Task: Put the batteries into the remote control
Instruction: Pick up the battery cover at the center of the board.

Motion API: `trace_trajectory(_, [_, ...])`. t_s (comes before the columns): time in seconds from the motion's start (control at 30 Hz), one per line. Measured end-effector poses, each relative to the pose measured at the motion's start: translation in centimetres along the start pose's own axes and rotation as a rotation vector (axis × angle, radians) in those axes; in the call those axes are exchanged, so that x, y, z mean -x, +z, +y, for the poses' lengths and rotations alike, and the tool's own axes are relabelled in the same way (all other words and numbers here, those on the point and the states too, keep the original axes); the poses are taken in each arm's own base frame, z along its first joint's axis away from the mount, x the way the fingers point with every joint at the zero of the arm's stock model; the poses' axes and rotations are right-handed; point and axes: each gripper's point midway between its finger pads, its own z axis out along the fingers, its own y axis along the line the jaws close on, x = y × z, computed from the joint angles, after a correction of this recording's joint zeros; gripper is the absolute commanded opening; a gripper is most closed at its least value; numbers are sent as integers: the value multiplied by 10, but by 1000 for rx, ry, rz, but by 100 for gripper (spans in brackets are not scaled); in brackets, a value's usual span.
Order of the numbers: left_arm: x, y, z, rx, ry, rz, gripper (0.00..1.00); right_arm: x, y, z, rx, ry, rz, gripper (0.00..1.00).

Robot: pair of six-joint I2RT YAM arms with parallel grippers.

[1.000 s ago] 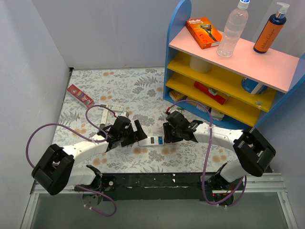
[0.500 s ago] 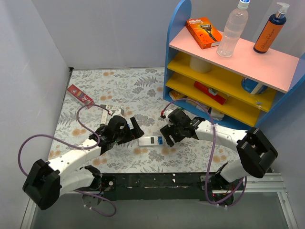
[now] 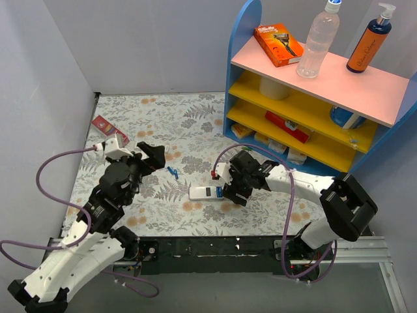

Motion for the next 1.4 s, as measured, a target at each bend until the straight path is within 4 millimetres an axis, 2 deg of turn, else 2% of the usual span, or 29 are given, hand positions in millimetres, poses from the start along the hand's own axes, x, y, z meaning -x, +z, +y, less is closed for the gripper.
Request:
trace_trajectory(0.1, [22,-10,10,18,0,-106,98,-6,7,2,32,-29,22,77])
trace_trajectory(0.17, [26,-13,18,36,1,-149,98,-9,12,4,53,-39,32,77])
trace_trajectory(0.37, [13,-7,36,103,48,-145,98,-6,18,7,92,-56,32,70])
trace_trajectory(0.5, [10,-3,39,126,68,-137,98,-3,19,6,96,-62,28,61])
trace_trajectory(0.67, [10,-2,42,142,80,-138,98,-2,20,6,97,-63,29,56])
trace_trajectory(0.83, [11,-1,44,151,87,-140,98,0,22,4,98,-63,31,46])
trace_trajectory(0.9, [11,-1,45,153,87,-141,98,2,22,4,98,-63,31,38])
trace_trajectory(1.2, [9,1,46,163,97,-133,98,-3,19,3,98,-66,60,27])
trace_trajectory(1.4, [9,2,48,169,100,-133,98,-4,7,2,95,-69,92,27])
